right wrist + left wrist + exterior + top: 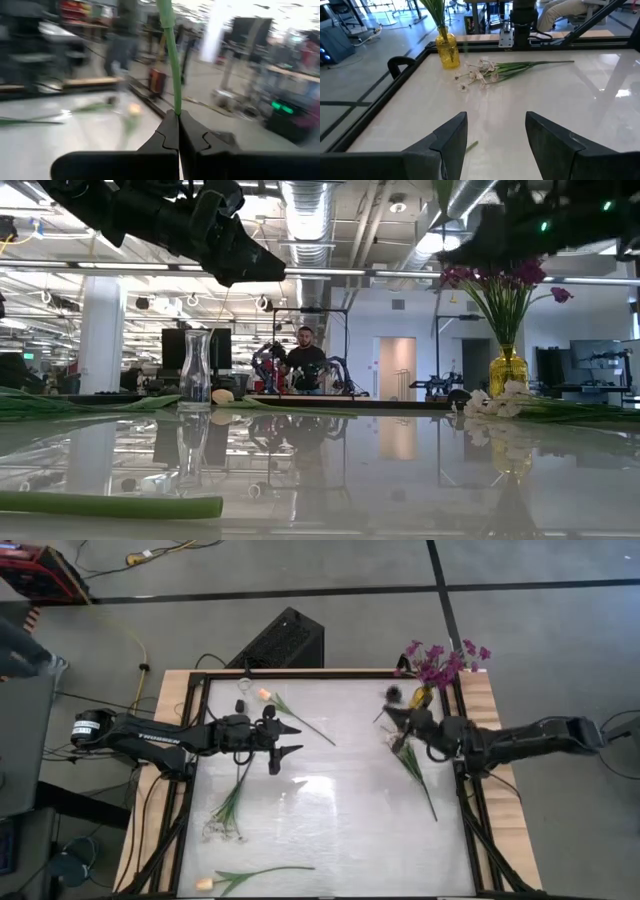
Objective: Sort flowers into vase by color
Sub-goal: Put the top black tulip into the yellow vase
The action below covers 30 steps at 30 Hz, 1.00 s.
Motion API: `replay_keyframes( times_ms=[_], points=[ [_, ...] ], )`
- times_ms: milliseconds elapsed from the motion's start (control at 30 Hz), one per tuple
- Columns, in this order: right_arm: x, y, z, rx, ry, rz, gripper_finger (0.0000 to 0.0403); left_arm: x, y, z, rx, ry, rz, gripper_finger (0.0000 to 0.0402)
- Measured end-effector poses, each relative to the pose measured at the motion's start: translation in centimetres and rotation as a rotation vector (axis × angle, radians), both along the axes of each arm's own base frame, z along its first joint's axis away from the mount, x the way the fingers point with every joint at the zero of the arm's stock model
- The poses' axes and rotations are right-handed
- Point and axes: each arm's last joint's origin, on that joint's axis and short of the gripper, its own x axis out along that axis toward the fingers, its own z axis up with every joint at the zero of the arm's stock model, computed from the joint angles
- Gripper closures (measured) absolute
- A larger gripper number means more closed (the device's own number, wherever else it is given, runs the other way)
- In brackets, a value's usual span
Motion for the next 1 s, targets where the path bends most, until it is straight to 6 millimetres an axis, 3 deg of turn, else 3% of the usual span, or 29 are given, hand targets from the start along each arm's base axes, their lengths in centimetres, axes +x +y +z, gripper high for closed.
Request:
replay_keyframes(
  times_ms=[267, 633, 833, 1000],
  points=[
    [-3.5, -2.0, -0.3, 0.055, 0.086, -0.143, 0.0385, -0.1, 0.1, -0.4, -0.003, 0.039, 0.007, 0.0212],
    [-9.4, -1.3, 0.1, 0.055, 0.034, -0.390, 0.0386, -0.2, 0.7, -0.3, -0.006, 0.034, 0.047, 0.0212],
    [-10.9, -1.1, 0.7, 0.010, -0.022, -0.483, 0.0386, -0.2, 1.0, -0.1, -0.007, 0.014, 0.061, 0.0212],
    [-11.0, -1.2, 1.0, -0.018, -0.047, -0.512, 0.0386, -0.1, 1.1, 0.0, -0.005, -0.005, 0.061, 0.0212]
  ],
)
